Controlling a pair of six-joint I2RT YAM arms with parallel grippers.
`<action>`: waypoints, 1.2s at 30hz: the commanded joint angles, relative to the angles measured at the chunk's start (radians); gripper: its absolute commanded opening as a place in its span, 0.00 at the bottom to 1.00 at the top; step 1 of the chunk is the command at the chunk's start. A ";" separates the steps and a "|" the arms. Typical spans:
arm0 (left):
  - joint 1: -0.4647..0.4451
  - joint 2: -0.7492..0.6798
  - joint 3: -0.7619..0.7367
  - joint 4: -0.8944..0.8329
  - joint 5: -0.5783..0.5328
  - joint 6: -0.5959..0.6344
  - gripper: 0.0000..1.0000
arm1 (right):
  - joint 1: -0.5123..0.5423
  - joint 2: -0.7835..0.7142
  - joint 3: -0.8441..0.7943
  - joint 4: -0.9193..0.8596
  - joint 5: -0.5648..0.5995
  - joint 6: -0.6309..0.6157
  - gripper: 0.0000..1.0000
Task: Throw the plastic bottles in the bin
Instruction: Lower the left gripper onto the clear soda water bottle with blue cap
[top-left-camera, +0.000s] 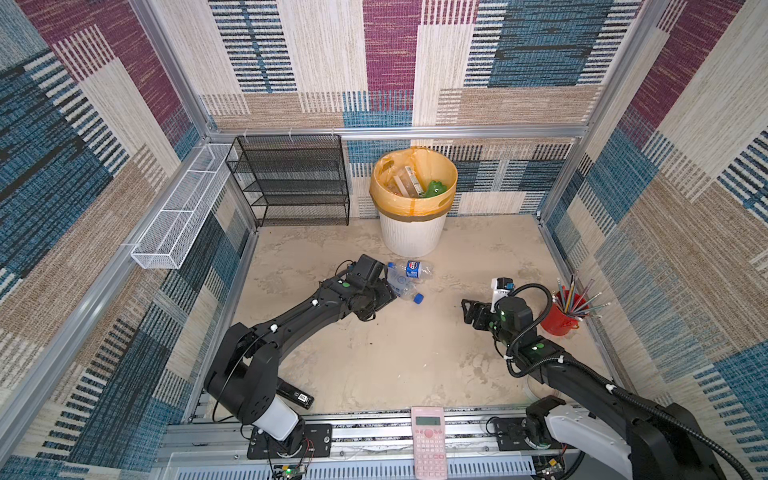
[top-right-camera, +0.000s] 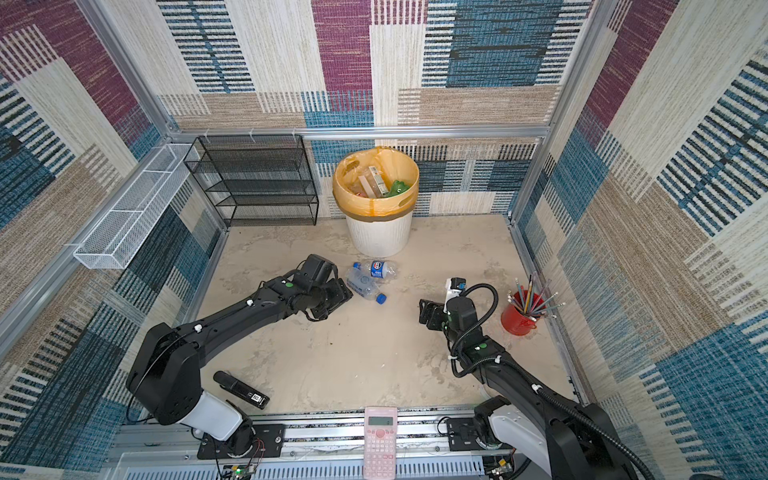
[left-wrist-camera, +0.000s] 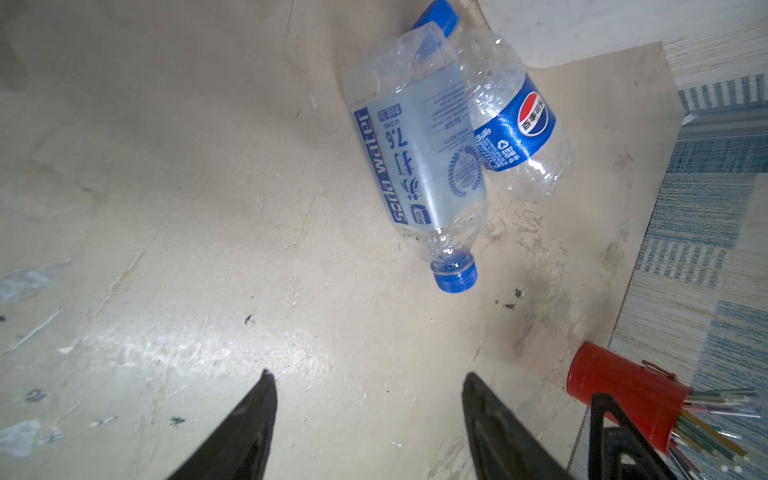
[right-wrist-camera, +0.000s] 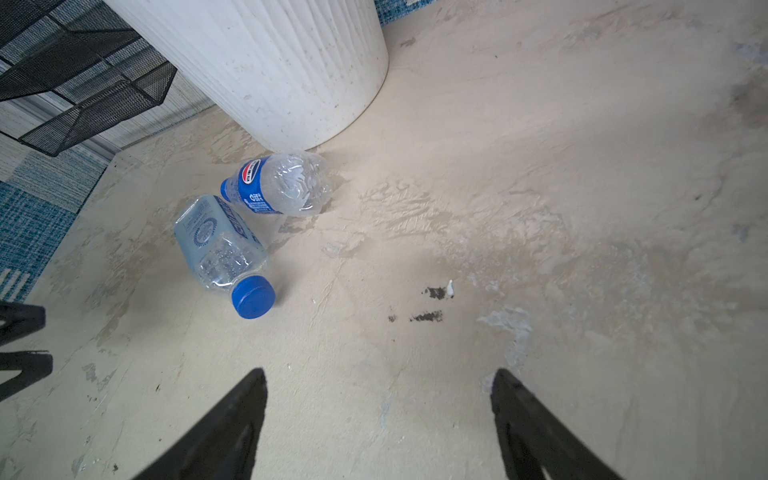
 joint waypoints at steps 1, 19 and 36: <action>0.001 0.055 0.063 -0.019 -0.023 -0.035 0.71 | -0.003 -0.017 -0.005 0.004 -0.007 0.002 0.85; 0.000 0.272 0.313 -0.087 -0.092 -0.075 0.88 | -0.050 -0.113 -0.079 0.000 -0.038 -0.007 0.86; 0.000 0.456 0.474 -0.143 -0.062 -0.083 0.81 | -0.066 -0.161 -0.110 -0.007 -0.037 -0.012 0.86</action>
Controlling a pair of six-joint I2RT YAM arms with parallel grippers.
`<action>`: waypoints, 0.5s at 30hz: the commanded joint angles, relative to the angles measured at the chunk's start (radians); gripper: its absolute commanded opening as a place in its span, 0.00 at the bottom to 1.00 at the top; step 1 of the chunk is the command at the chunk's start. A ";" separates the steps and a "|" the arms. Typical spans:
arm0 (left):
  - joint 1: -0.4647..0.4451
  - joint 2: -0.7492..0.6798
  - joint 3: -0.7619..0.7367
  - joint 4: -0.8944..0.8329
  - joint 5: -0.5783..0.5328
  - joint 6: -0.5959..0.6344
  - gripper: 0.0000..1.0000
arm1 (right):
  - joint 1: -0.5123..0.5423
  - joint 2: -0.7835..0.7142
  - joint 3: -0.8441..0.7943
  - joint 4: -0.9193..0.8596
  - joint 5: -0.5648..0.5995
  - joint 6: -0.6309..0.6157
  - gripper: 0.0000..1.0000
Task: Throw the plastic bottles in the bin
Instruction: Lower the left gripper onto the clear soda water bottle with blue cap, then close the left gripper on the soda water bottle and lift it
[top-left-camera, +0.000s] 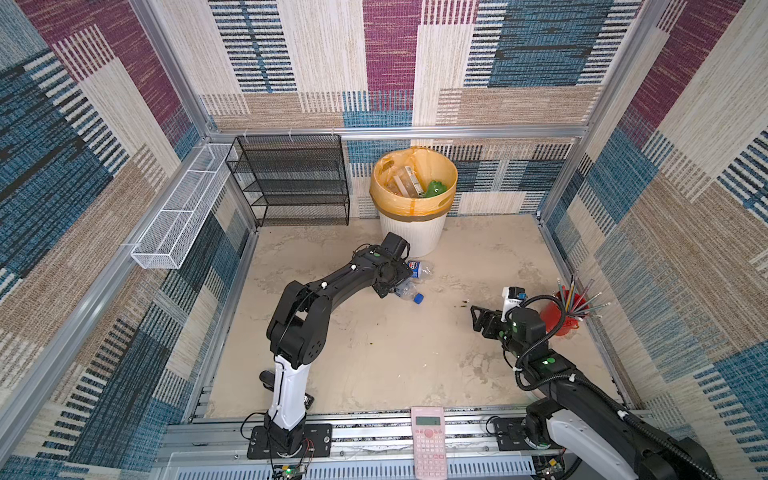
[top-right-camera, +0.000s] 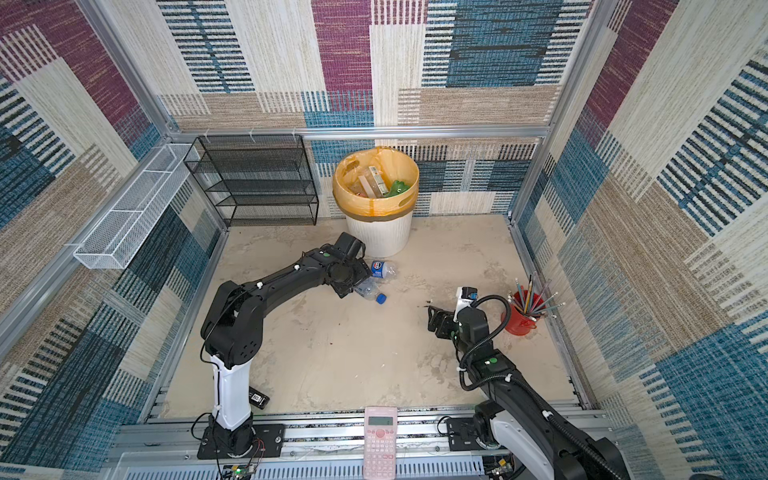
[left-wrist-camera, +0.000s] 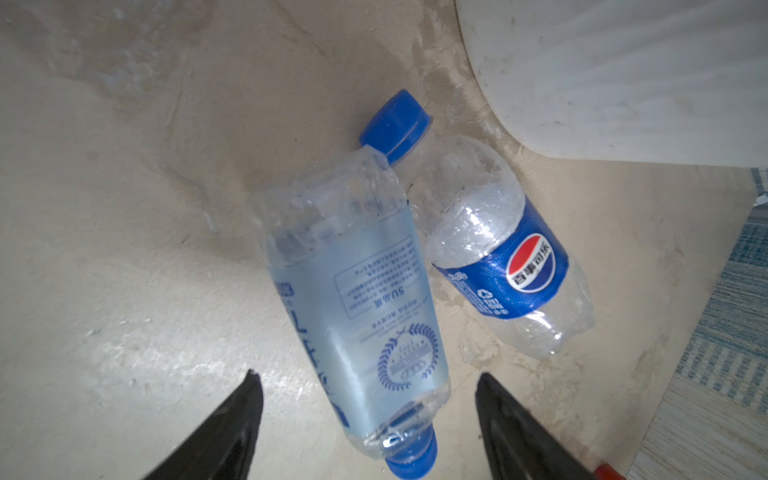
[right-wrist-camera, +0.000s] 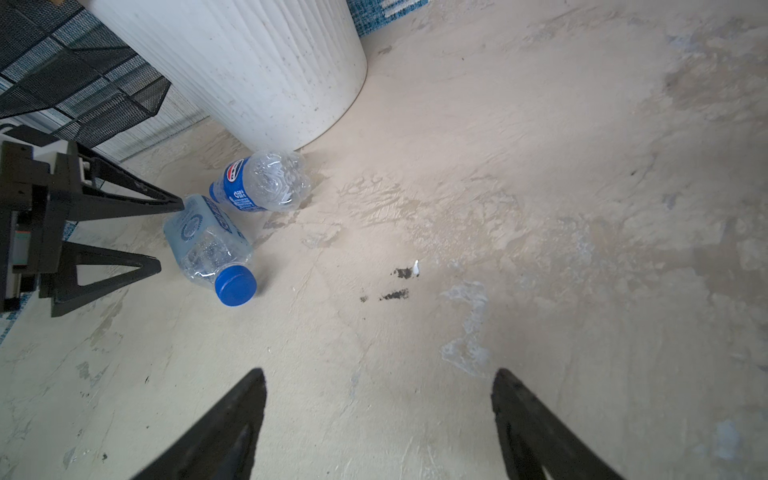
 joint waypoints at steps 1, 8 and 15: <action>0.001 0.020 0.027 -0.033 0.007 -0.012 0.81 | 0.001 -0.002 -0.003 0.016 -0.003 -0.002 0.86; -0.001 0.067 0.083 -0.070 -0.007 0.016 0.80 | -0.001 -0.001 -0.006 0.021 -0.003 0.000 0.86; -0.008 0.127 0.147 -0.099 -0.002 0.036 0.79 | -0.001 0.005 -0.005 0.027 -0.006 0.002 0.85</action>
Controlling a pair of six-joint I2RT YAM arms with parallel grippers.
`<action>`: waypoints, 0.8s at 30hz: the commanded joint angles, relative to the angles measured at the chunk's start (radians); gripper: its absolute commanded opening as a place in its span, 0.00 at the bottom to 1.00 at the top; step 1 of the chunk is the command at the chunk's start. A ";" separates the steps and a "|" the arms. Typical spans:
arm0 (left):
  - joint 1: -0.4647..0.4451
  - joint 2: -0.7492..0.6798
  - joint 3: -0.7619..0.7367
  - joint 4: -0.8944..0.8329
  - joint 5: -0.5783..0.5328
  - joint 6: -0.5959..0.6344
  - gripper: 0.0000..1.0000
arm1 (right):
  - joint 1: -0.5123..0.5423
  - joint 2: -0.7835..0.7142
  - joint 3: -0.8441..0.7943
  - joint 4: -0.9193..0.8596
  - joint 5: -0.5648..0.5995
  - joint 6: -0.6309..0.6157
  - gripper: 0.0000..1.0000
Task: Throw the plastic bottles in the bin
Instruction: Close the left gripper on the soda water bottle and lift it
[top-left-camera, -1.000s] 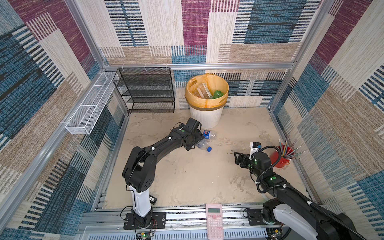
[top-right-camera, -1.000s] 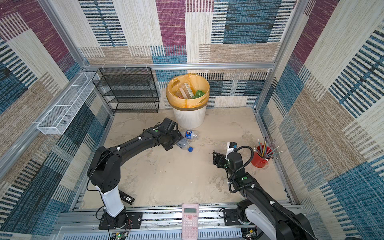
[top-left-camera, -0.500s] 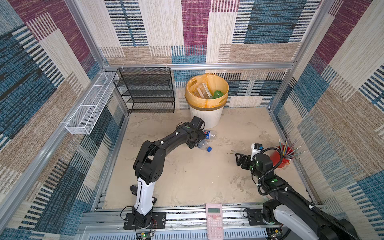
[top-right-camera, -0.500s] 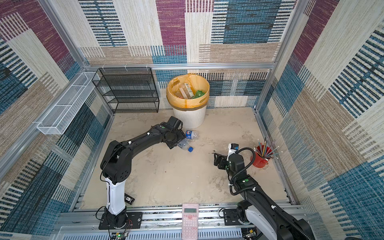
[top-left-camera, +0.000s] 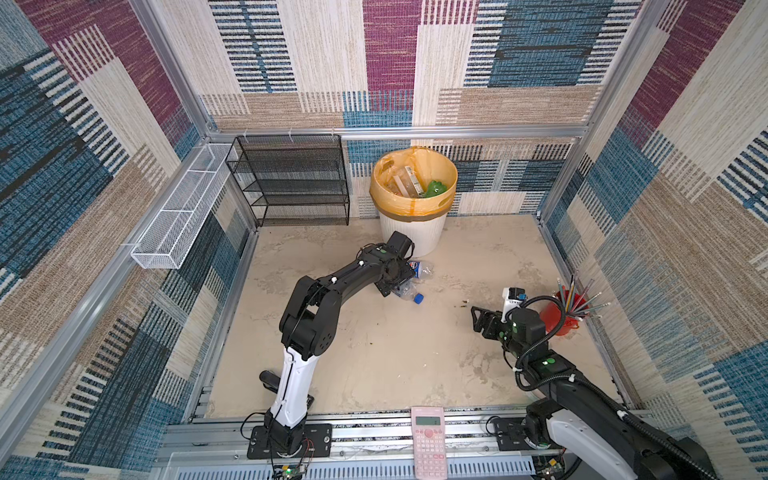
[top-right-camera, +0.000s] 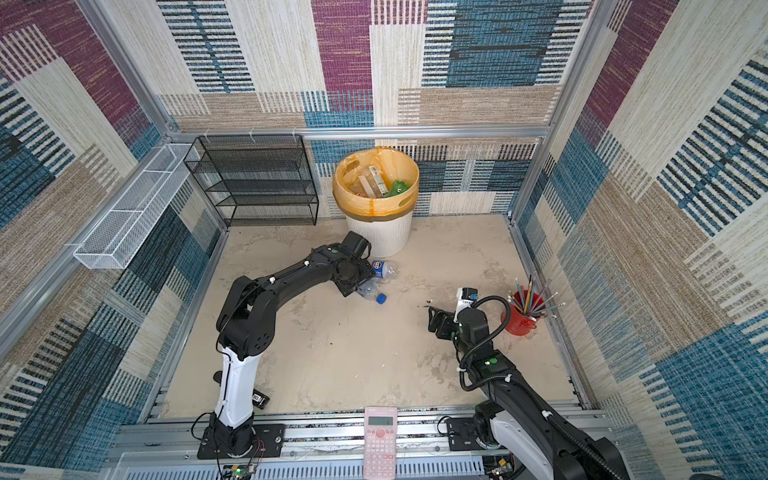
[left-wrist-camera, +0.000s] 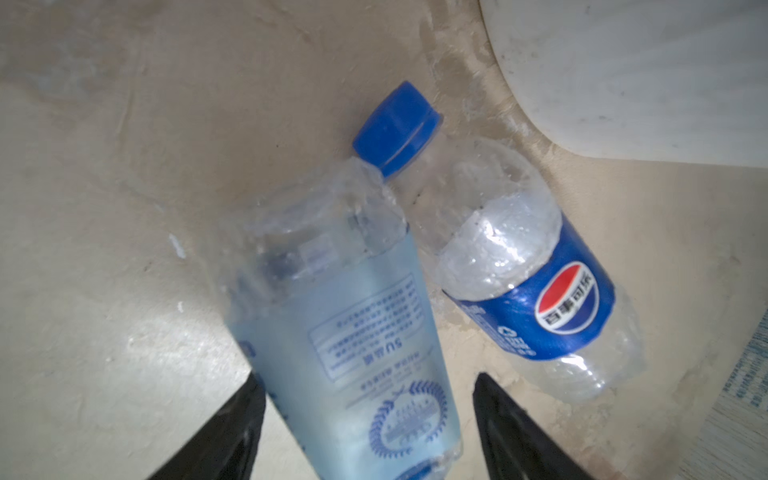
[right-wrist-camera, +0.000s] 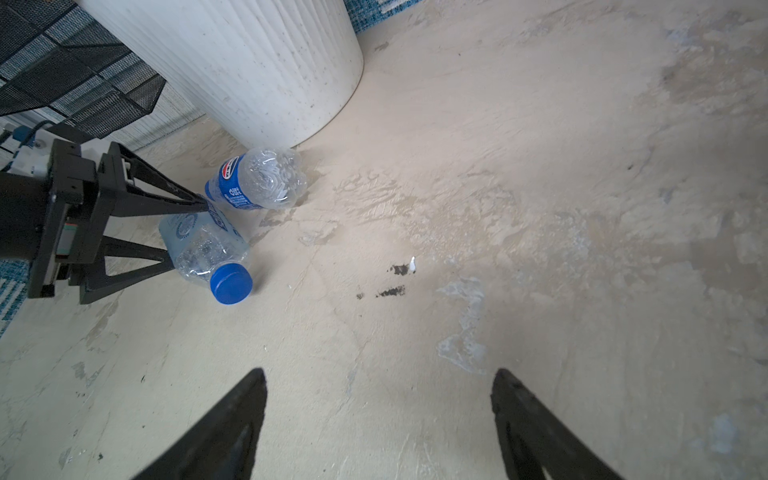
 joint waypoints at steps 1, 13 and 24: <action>-0.004 0.022 0.027 -0.035 -0.001 0.019 0.79 | 0.000 0.005 0.001 0.027 -0.006 0.001 0.85; -0.014 0.028 -0.005 -0.119 -0.024 0.170 0.73 | -0.002 0.019 0.007 0.033 0.003 0.002 0.85; 0.005 -0.061 -0.126 -0.143 -0.033 0.509 0.78 | -0.002 0.053 0.029 0.039 -0.007 0.010 0.84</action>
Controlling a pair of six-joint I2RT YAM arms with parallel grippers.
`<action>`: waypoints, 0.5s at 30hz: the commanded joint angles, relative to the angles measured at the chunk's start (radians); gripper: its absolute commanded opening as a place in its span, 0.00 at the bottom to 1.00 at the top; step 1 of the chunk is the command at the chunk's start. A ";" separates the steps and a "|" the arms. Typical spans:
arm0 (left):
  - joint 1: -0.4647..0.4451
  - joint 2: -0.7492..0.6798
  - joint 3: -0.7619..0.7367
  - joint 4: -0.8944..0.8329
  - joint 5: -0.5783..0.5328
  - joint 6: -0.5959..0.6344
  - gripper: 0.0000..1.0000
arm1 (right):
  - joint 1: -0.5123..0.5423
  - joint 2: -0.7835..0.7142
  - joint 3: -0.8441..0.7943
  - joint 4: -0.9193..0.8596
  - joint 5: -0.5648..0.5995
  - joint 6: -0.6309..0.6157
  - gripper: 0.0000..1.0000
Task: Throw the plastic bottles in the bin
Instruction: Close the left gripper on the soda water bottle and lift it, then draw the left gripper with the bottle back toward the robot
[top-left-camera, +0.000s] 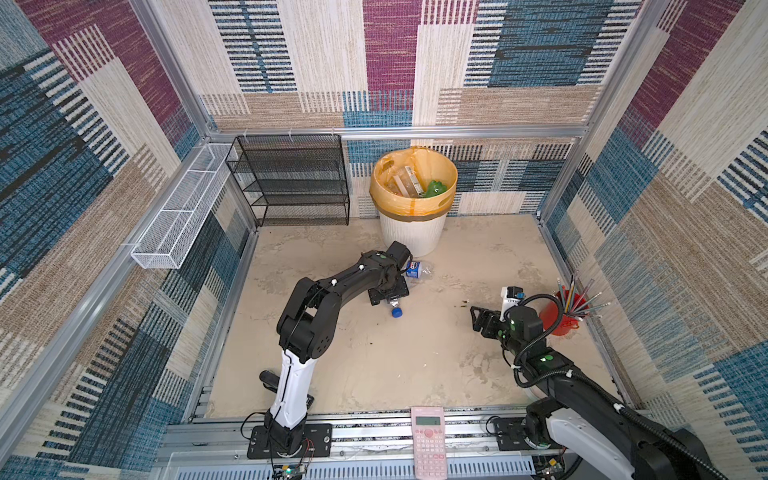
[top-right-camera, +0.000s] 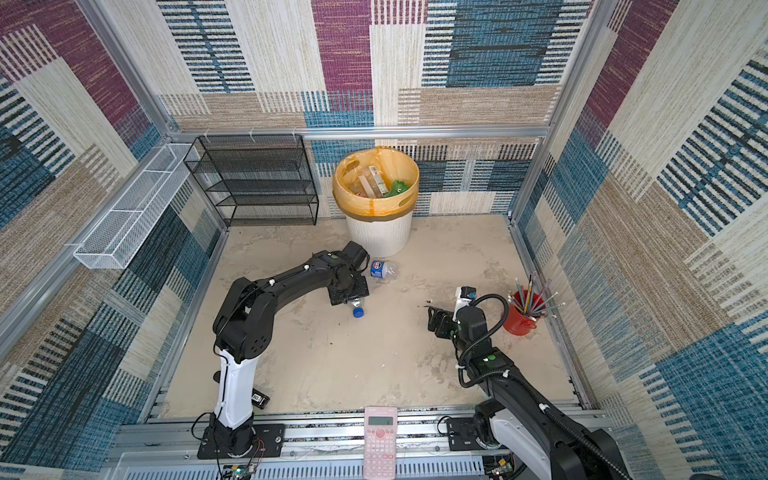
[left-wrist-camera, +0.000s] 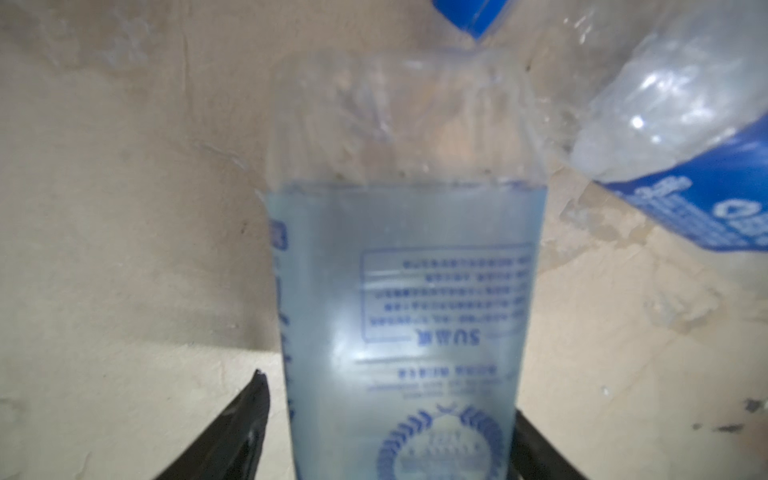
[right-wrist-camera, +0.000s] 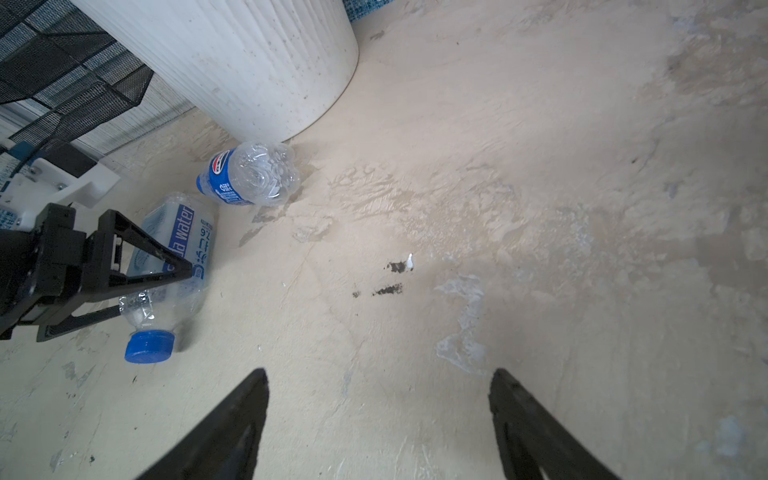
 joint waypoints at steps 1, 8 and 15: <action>0.015 -0.012 -0.018 -0.023 0.008 0.180 0.79 | 0.000 0.010 0.012 0.034 -0.009 0.010 0.84; 0.044 0.010 0.048 -0.054 0.018 0.301 0.82 | 0.000 0.030 0.025 0.032 -0.017 0.023 0.83; 0.046 0.078 0.180 -0.147 -0.051 0.351 0.77 | 0.000 0.028 0.036 0.020 -0.016 0.025 0.83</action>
